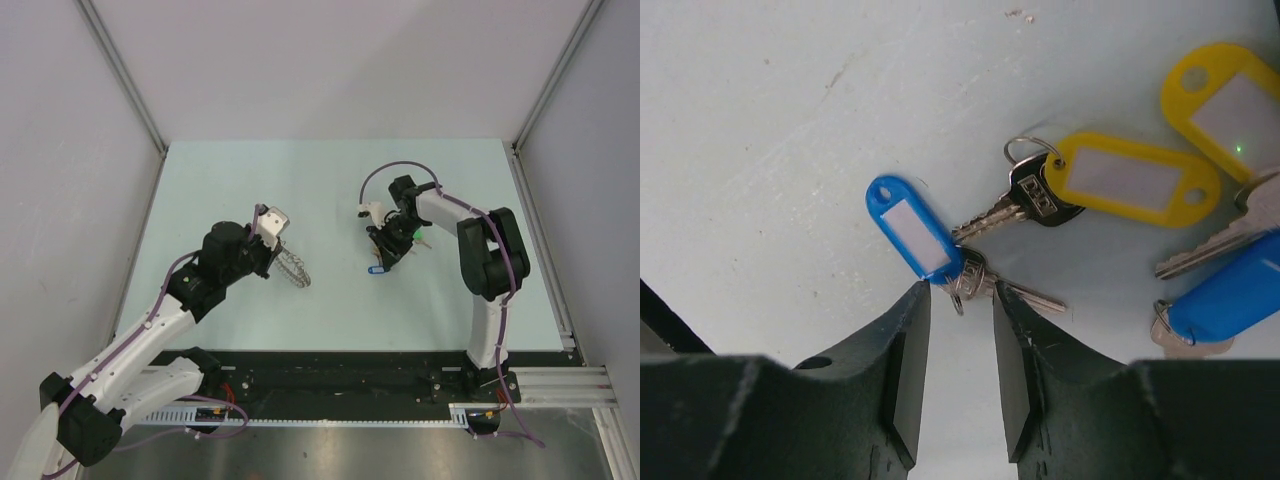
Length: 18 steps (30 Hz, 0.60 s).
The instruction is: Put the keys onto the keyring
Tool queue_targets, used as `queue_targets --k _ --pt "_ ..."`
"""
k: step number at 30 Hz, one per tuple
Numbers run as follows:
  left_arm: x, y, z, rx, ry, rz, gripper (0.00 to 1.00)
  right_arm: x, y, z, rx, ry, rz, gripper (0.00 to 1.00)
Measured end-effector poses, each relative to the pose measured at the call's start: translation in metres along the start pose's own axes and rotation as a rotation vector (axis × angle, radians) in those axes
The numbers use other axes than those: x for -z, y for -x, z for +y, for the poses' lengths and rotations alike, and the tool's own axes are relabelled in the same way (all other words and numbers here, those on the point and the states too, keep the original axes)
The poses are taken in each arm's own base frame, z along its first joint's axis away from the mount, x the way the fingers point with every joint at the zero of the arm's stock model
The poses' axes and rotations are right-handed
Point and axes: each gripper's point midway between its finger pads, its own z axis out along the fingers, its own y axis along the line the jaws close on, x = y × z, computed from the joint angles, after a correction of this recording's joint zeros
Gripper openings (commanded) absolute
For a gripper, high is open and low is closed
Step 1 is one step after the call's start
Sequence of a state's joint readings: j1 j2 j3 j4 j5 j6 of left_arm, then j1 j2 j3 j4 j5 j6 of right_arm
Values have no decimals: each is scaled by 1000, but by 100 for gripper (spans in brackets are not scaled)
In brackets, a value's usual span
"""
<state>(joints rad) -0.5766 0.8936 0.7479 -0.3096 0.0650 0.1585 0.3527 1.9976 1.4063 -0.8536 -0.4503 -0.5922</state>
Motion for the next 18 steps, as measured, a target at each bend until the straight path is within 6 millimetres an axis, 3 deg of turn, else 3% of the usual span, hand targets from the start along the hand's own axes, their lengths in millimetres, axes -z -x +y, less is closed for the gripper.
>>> queue_targets --k 4,18 --pt "0 0 0 0 0 0 0 1 4 3 14 15 3 28" --pt "0 0 0 0 -1 0 0 3 -3 12 -1 46 37 23"
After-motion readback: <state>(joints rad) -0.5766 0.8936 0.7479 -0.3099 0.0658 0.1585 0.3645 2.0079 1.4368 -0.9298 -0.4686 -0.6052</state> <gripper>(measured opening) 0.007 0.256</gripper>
